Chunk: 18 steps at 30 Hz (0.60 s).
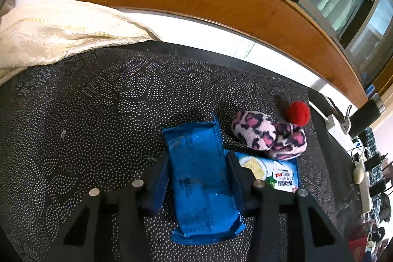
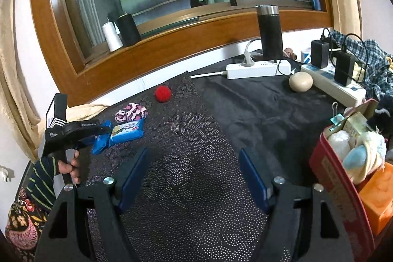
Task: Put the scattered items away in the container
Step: 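Grasp the blue wrapper packet with the left tool while the right tool grasps the leopard fabric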
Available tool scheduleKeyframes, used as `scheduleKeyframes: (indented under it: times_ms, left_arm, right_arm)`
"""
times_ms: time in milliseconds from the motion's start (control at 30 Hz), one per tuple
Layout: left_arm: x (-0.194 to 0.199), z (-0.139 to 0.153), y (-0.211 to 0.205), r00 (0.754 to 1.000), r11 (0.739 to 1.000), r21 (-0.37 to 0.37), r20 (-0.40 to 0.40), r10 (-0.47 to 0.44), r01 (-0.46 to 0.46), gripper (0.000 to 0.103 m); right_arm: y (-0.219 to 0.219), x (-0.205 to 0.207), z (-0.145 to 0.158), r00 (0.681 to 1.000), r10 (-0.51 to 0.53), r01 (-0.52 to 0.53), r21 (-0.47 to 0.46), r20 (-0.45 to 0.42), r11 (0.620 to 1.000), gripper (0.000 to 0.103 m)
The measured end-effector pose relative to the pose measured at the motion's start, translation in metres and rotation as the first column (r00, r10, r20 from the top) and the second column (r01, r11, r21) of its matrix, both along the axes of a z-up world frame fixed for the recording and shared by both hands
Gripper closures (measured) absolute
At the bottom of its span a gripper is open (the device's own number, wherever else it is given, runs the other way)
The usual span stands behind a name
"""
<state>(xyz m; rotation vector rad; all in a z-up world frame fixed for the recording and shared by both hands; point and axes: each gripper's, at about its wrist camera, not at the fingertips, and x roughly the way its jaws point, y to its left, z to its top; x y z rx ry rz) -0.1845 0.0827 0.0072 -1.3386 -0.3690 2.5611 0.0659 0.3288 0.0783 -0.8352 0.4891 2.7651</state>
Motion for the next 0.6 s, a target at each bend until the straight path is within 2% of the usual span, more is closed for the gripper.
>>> scheduleKeyframes:
  times_ms: [167,400,600]
  left_arm:
    - [0.017,0.017,0.000,0.999,1.000,-0.027,-0.040,-0.004,0.003,0.057]
    - [0.048,0.036,-0.022,0.996,0.996,-0.095,-0.087,-0.005,-0.003,0.057]
    - [0.054,0.039,-0.060,0.994,0.996,-0.082,-0.104,0.021,-0.029,0.057]
  right_arm:
    - [-0.001,-0.020,-0.001,0.998,0.054,-0.052,-0.047,0.034,0.998,0.025]
    - [-0.013,-0.060,-0.009,0.986,0.145,-0.136,-0.111,0.082,0.984,0.025]
    - [-0.024,-0.103,-0.016,0.981,0.161,-0.147,-0.119,0.112,0.982,0.025]
